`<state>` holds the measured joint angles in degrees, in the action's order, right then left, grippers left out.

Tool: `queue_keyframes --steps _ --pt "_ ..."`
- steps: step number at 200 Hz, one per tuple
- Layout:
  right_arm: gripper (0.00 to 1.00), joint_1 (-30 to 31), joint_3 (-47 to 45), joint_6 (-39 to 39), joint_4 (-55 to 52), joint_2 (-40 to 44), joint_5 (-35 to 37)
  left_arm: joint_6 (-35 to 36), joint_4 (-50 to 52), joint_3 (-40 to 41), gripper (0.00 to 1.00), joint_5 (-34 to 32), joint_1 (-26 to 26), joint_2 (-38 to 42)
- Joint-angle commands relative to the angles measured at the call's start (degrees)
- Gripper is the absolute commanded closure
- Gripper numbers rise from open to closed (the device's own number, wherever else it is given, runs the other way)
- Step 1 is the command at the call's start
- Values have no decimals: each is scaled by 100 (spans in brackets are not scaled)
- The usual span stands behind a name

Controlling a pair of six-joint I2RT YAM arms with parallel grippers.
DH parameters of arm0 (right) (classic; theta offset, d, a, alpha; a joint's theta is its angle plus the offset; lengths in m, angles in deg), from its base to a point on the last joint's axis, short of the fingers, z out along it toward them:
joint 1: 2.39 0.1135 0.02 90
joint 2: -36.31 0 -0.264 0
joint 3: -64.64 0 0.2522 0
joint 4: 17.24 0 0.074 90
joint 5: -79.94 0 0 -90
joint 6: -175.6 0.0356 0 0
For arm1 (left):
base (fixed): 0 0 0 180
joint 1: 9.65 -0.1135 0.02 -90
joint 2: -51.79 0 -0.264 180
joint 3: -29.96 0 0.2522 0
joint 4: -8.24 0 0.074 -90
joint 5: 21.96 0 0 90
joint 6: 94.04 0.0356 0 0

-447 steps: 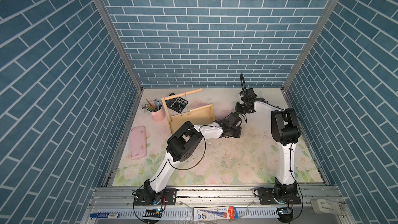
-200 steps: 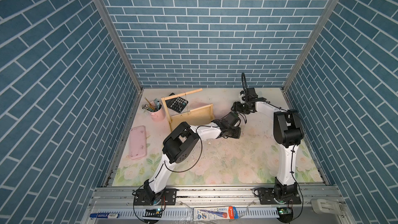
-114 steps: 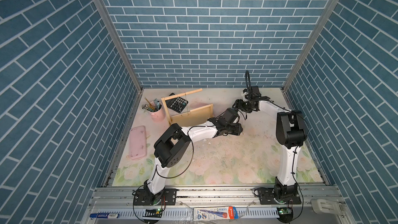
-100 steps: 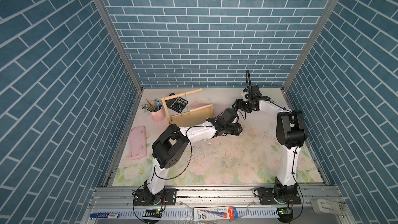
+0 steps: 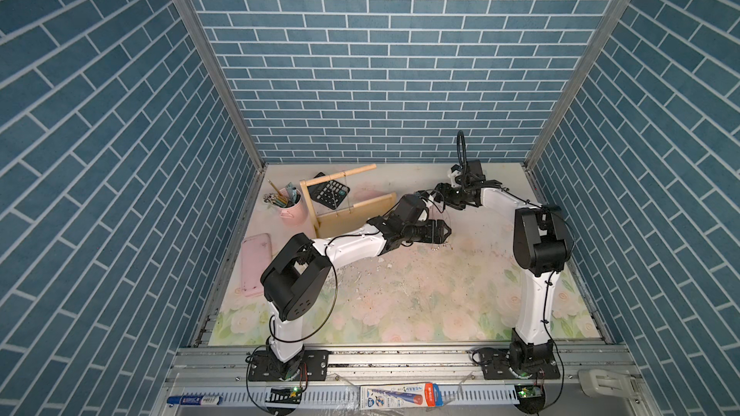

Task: Take the necklace off the jewelry display stand
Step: Place the necklace at the center of the board.

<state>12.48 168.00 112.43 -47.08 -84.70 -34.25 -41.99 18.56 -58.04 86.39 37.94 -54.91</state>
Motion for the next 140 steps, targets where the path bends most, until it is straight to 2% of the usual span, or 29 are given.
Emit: queue_keyframes --steps 1,74,140 --pt "27 10 -60 134 31 -89 -78 -76 -300 178 12 115 -30 164" --pt "27 8 4 120 66 -397 -56 -248 -598 347 2 257 -103 181" --pt "26 8 134 120 78 -713 -61 -267 -605 319 1 292 -112 141"
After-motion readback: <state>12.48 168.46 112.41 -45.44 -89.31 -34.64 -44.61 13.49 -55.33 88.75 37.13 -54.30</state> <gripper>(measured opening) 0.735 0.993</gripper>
